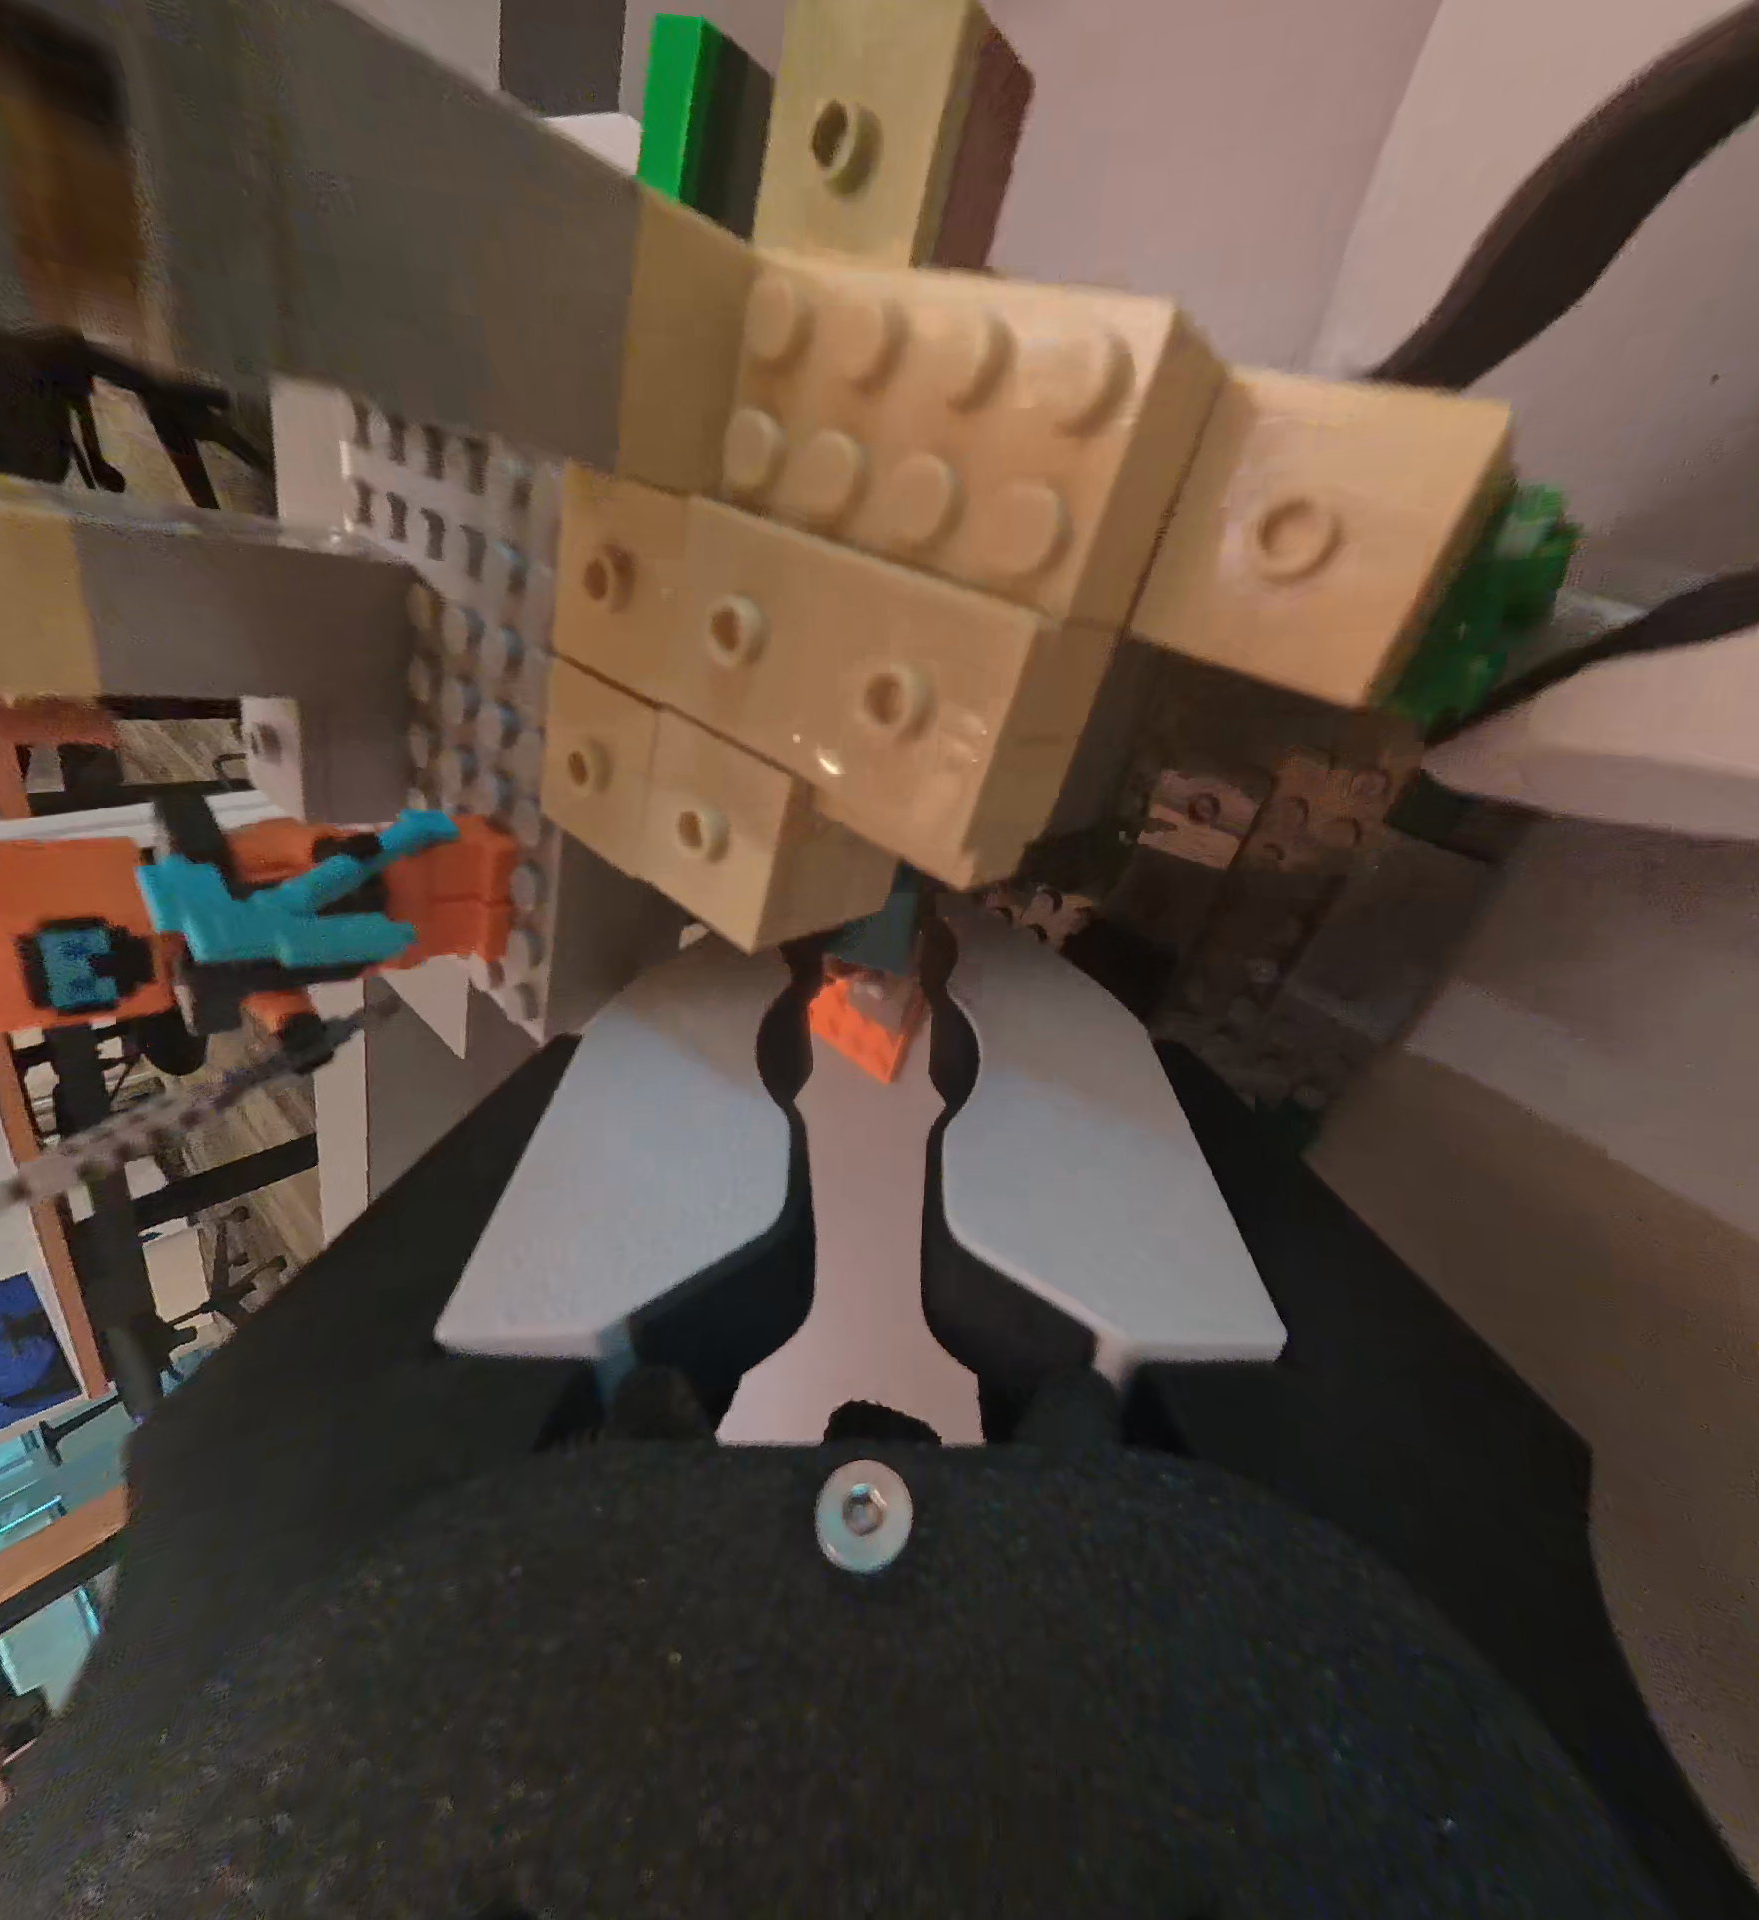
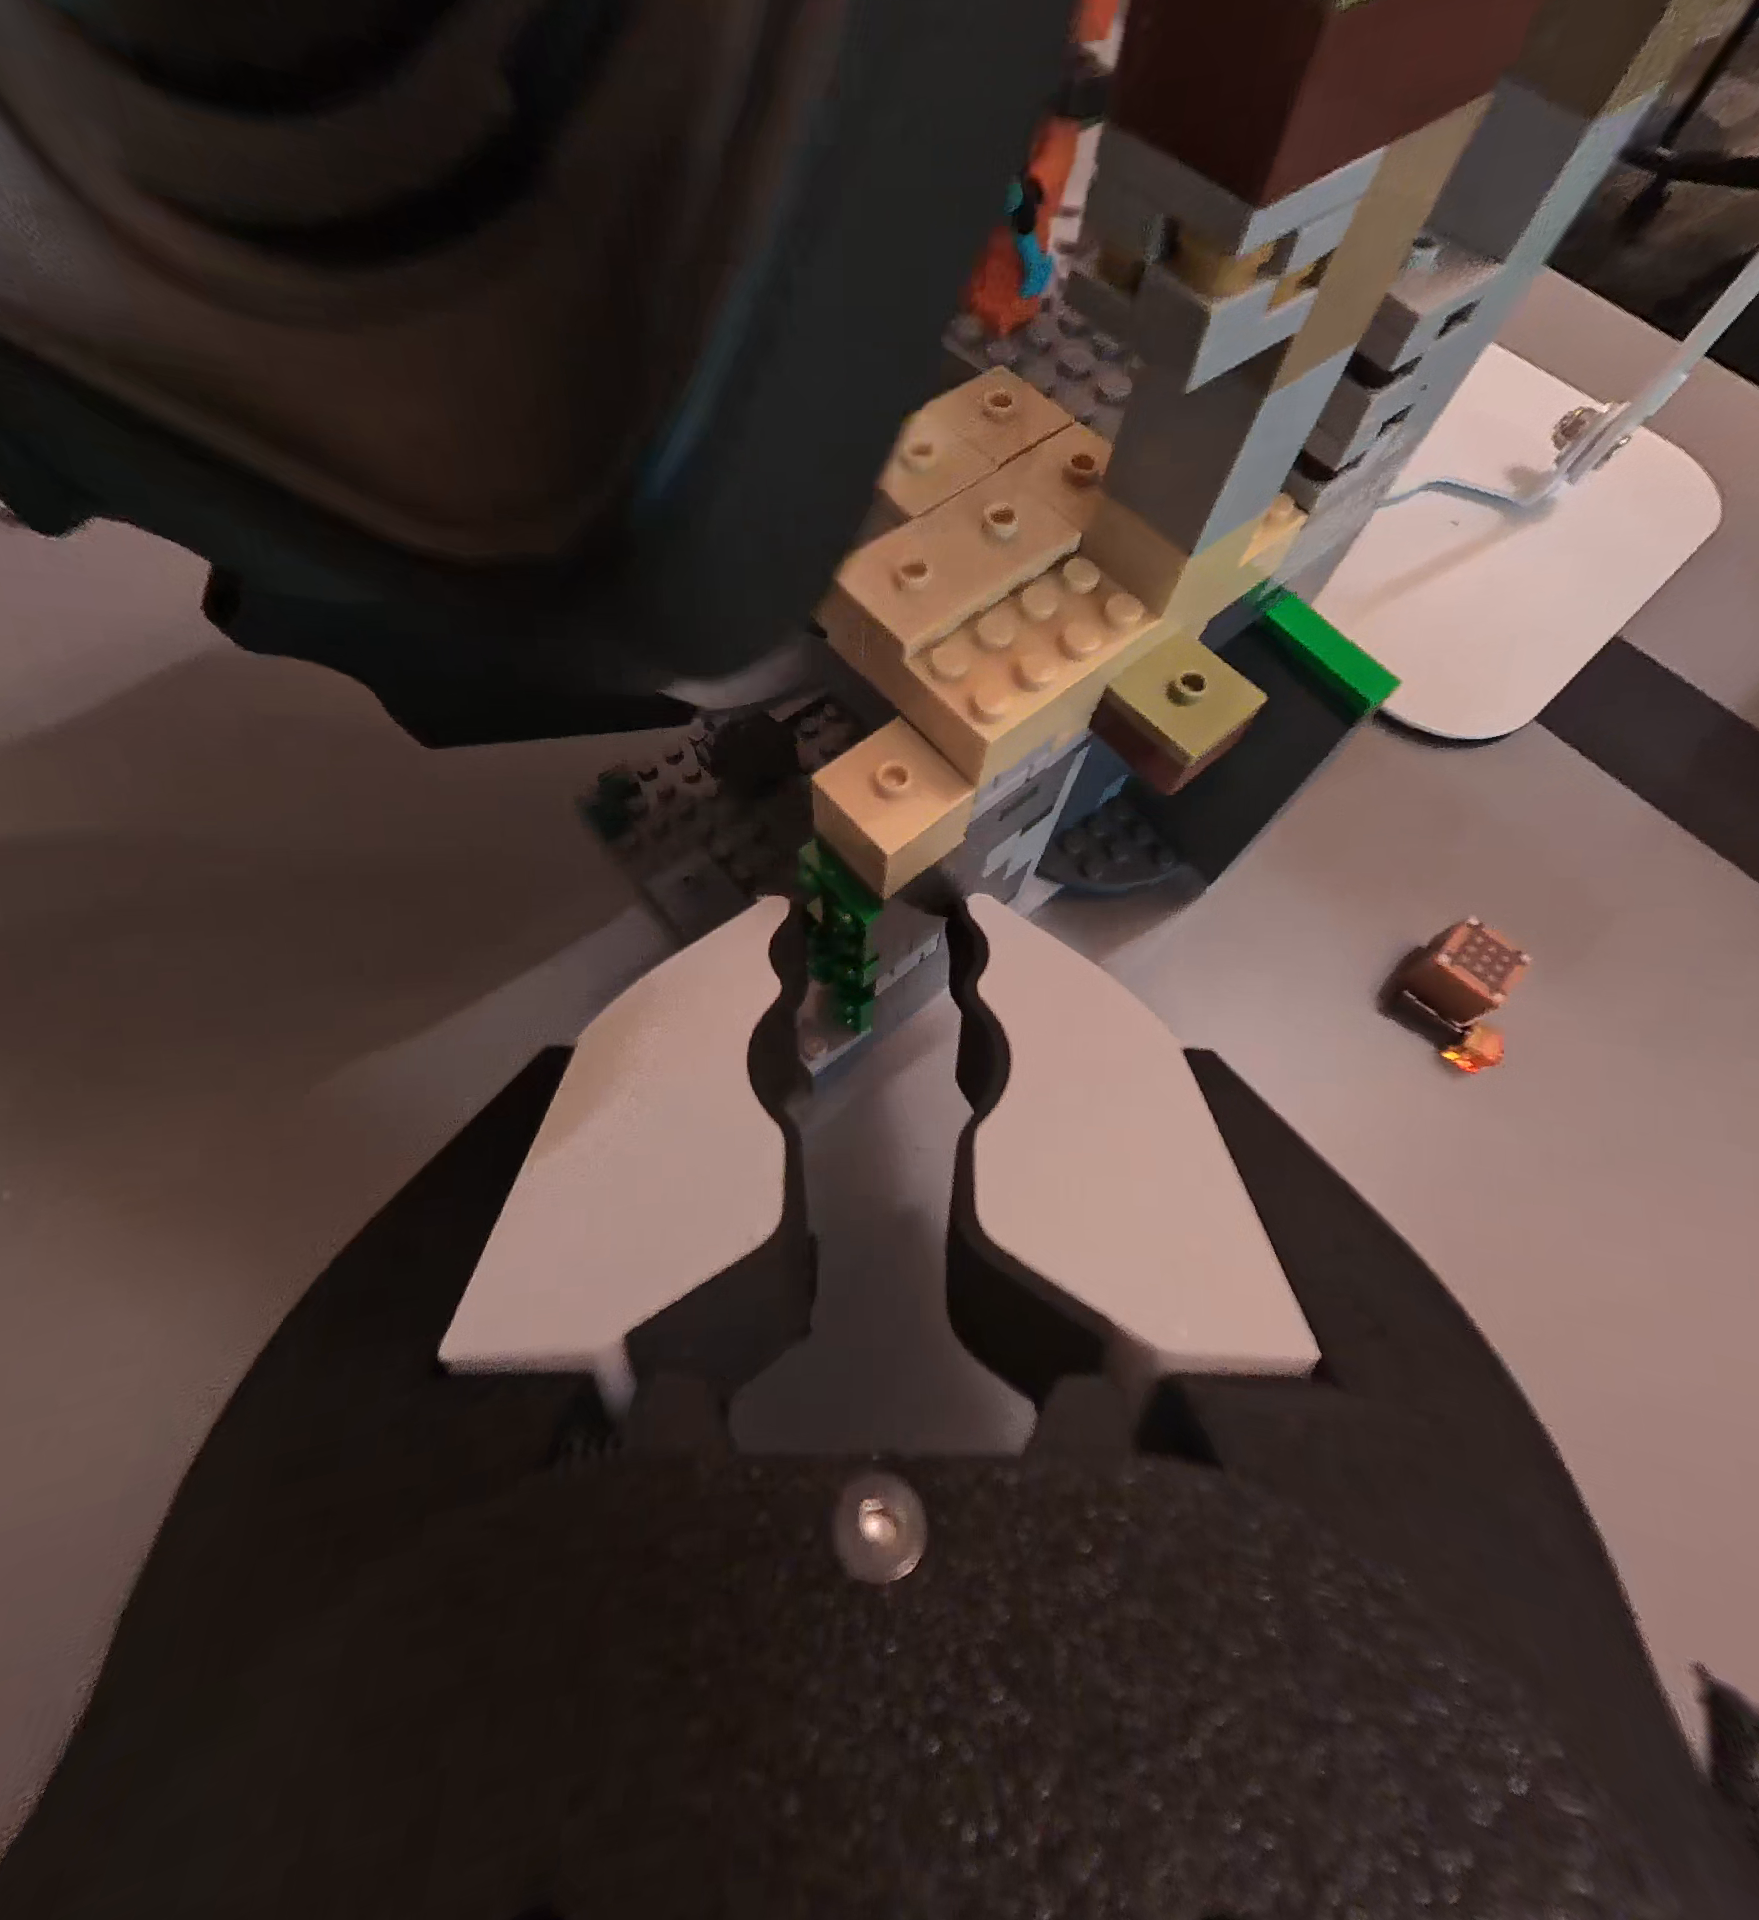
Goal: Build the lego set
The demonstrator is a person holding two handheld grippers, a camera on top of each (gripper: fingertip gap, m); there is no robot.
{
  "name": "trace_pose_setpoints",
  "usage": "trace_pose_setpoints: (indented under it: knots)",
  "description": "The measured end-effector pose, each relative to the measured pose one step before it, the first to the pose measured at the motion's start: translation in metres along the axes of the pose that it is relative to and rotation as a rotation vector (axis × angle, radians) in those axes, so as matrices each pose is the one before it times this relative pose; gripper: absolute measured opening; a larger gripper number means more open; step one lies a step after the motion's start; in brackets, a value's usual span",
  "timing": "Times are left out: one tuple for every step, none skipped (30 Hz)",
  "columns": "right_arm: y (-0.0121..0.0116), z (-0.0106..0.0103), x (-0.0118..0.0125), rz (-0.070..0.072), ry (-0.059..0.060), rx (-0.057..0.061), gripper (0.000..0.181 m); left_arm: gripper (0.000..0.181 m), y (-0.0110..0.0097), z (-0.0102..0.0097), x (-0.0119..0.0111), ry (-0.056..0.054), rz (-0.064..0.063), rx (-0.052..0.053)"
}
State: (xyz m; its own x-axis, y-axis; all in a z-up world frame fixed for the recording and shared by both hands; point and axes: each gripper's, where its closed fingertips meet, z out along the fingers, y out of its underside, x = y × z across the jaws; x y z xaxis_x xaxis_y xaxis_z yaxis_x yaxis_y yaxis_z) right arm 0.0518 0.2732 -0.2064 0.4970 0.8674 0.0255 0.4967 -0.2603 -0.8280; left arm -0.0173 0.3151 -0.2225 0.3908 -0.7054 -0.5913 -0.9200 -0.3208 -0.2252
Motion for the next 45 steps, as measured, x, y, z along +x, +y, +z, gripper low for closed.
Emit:
trace_pose_setpoints:
  knots:
    - [0.00085,-0.00143,0.00153,-0.0038,-0.0144,-0.0033,0.026,0.018,-0.00081,-0.00087,0.00144,0.004,-0.0036,0.0097]
    - [0.00098,-0.0015,0.00117,-0.0092,-0.0221,-0.0016,0.025,0.018,-0.00079,-0.00096,0.00141,0.0026,-0.0007,0.0072]
    - [0.00096,-0.00162,0.00186,-0.0075,-0.0197,0.0013,0.025,0.017,-0.00072,-0.00102,0.00179,0.0035,0.0029,0.0057]
    - [0.00117,-0.00191,0.00177,-0.0056,-0.0197,0.0022,0.025,0.017,-0.00136,-0.00096,0.0016,0.002,0.0022,0.0087]
    - [0.0016,-0.00193,0.00177,-0.0099,-0.0169,-0.0003,0.025,0.017,-0.00127,-0.00083,0.00185,0.004,0.0009,0.0067]
    - [0.00127,-0.00219,0.00192,-0.007,-0.012,-0.0002,0.024,0.017,-0.00192,-0.00118,0.00234,0.0052,0.0011,0.0093]
    - [0.00113,-0.00209,0.00168,-0.009,-0.0086,0.0007,0.023,0.017,-0.00166,-0.00094,0.00172,0.0024,0.0018,0.0058]
    - [0.00157,-0.00173,0.0015,-0.0105,-0.0076,-0.0017,0.023,0.017,-0.00163,-0.00077,0.0017,0.0024,0.0033,0.005]
    - [0.00104,-0.0015,0.00091,-0.0064,-0.0088,0.0,0.023,0.017,-0.00176,-0.0006,0.00171,0.0027,0.0016,0.0054]
    - [0.00088,-0.00131,0.00081,-0.0077,-0.0081,-0.0012,0.023,0.017,-0.00146,-0.00033,0.00112,-0.0004,0.0031,0.0022]
    - [0.00084,-0.00109,0.0008,-0.0095,-0.0062,-0.0025,0.023,0.017,-0.00126,-0.00017,0.00084,0.0,0.0054,0.0018]
    - [0.00068,-0.00092,0.00078,-0.0083,-0.0044,-0.0019,0.023,0.017,-0.00107,-0.00012,0.00076,0.0001,0.0012,0.0]
    - [0.00067,-0.00082,0.00064,-0.0071,-0.0042,-0.0026,0.023,0.017,-0.00113,-0.00008,0.00058,0.0003,-0.0011,0.0001]
    - [0.00065,-0.00084,0.0005,-0.0046,-0.0049,-0.0021,0.023,0.017,-0.00107,-0.00007,0.00086,0.002,-0.0019,0.0013]
    - [0.00056,-0.00074,0.00045,-0.0032,-0.0042,-0.0018,0.023,0.017,-0.00106,-0.00007,0.00074,0.0013,-0.002,0.0003]
    - [0.00048,-0.00065,0.00048,-0.0041,-0.0042,-0.0016,0.023,0.017,-0.00087,-0.00008,0.00085,0.0025,0.0001,0.0]
    - [0.00049,-0.00064,0.00035,-0.0047,-0.0038,-0.0018,0.023,0.017,-0.00075,-0.0001,0.00063,0.0,0.0008,0.0004]
    - [0.0005,-0.00067,0.00043,-0.0045,-0.0023,-0.0017,0.023,0.017,-0.00067,-0.0001,0.00047,-0.001,0.0006,0.0005]
    - [0.0004,-0.00059,0.00034,-0.0028,-0.0028,-0.001,0.023,0.017,-0.00056,-0.00007,0.00047,-0.0009,-0.0001,0.0011]
    - [0.00034,-0.00028,0.00014,-0.0026,-0.0029,-0.0001,0.023,0.017,-0.00047,-0.00016,0.0003,-0.0012,-0.0024,0.0002]
    - [0.00022,-0.00016,0.00001,-0.0028,-0.0021,0.0002,0.023,0.017,-0.00038,-0.00012,0.00047,-0.0001,-0.0044,0.0001]
    - [0.00025,-0.00027,0.0001,-0.0033,-0.0017,-0.0006,0.023,0.017,-0.00026,0.00005,0.00034,-0.0001,-0.0039,0.0006]
    - [0.00018,-0.00035,0.00012,-0.0043,-0.0017,-0.0022,0.023,0.017,-0.00037,0.00006,0.00058,0.001,-0.002,0.0013]
    - [0.00027,-0.00048,0.00017,-0.0041,-0.0024,-0.0022,0.023,0.017,-0.00013,0.00025,0.00069,0.0016,-0.0004,0.0008]
    - [0.00035,-0.00041,0.00017,-0.004,-0.0023,-0.0021,0.023,0.017,-0.00008,0.00027,0.00047,0.0001,0.0012,0.0]
    - [0.00037,-0.00035,0.0002,-0.0029,-0.0024,-0.0013,0.023,0.017,-0.00003,0.0001,0.00051,0.0005,0.0021,0.0005]
    - [0.0003,-0.00021,0.00008,-0.0022,-0.0029,-0.0001,0.023,0.017,-0.00014,0.00012,0.00044,0.0011,0.0019,0.0]
    - [0.00015,-0.00025,0.00003,-0.002,-0.0024,0.0005,0.023,0.017,0.00003,0.00012,0.00033,0.0009,0.002,0.0001]
    - [0.00012,-0.00014,0.00002,-0.0013,-0.0017,-0.0001,0.023,0.017,0.00003,0.00027,0.00022,0.0011,0.0008,-0.0005]
    - [0.00013,-0.00016,0.00006,-0.0013,-0.001,-0.0017,0.023,0.017,-0.00009,0.00023,0.00032,0.0005,0.0004,0.0008]
    - [0.00006,-0.00003,0.00014,-0.0016,-0.0002,-0.002,0.023,0.017,-0.00014,0.00012,0.00018,0.0002,-0.0002,0.0015]
    - [0.0001,-0.00016,0.00008,-0.0007,0.0002,-0.0014,0.023,0.018,-0.00027,0.00001,0.00027,0.0001,-0.0011,0.0018]
    - [-0.00001,-0.00008,0.00004,0.0008,0.0,-0.0006,0.023,0.019,-0.00012,-0.00008,0.00027,0.0005,-0.0018,0.0027]
    - [0.00007,-0.00002,-0.00001,0.0014,0.0,-0.0006,0.023,0.019,-0.00058,-0.00049,-0.0001,-0.0023,-0.0037,0.0063]
    - [0.00003,-0.00012,0.00005,0.0005,0.0007,-0.0008,0.023,0.02,-0.00066,-0.0008,-0.00006,-0.0026,-0.0068,0.0103]
    - [0.00014,-0.00008,0.00015,-0.0001,0.0011,-0.0011,0.023,0.021,-0.00071,-0.00119,0.00016,-0.0012,-0.0116,0.0126]
    - [-0.00003,-0.00009,0.00006,0.0006,0.0008,-0.0004,0.023,0.022,-0.00011,-0.00131,-0.00001,-0.0017,-0.0161,0.0121]
    - [0.00007,-0.00007,0.00003,0.0012,0.0,-0.0002,0.023,0.022,0.00012,-0.00116,-0.00024,-0.0029,-0.0157,0.0127]
    - [0.00002,0.00001,-0.00002,0.001,-0.0004,-0.0003,0.023,0.023,0.00034,-0.00094,-0.00039,-0.004,-0.0128,0.0117]
    - [0.00006,-0.00006,0.00007,0.0004,-0.0002,-0.0001,0.023,0.024,0.00064,-0.00062,-0.00231,-0.0153,-0.0115,0.0102]
    - [-0.00003,0.0,-0.00011,0.0005,0.0002,0.0003,0.023,0.023,0.00062,-0.00053,-0.00204,-0.0119,-0.0066,0.0102]
    - [0.00001,0.0,0.0,0.0008,0.0004,-0.0001,0.023,0.022,-0.0004,-0.0007,-0.00131,-0.0071,-0.0084,0.0156]
    - [0.0,0.0,0.00002,0.0005,0.0005,0.0,0.023,0.021,-0.00022,-0.00055,-0.00058,-0.0032,-0.0066,0.0108]
    - [0.00005,-0.00005,0.00008,0.0009,0.0002,0.0,0.023,0.021,0.00038,-0.0004,-0.00018,-0.0033,0.0013,0.0047]
    - [0.00002,-0.00005,-0.00004,0.0011,0.0001,0.0003,0.023,0.023,0.00047,-0.00081,-0.0007,-0.0072,0.0052,0.0038]
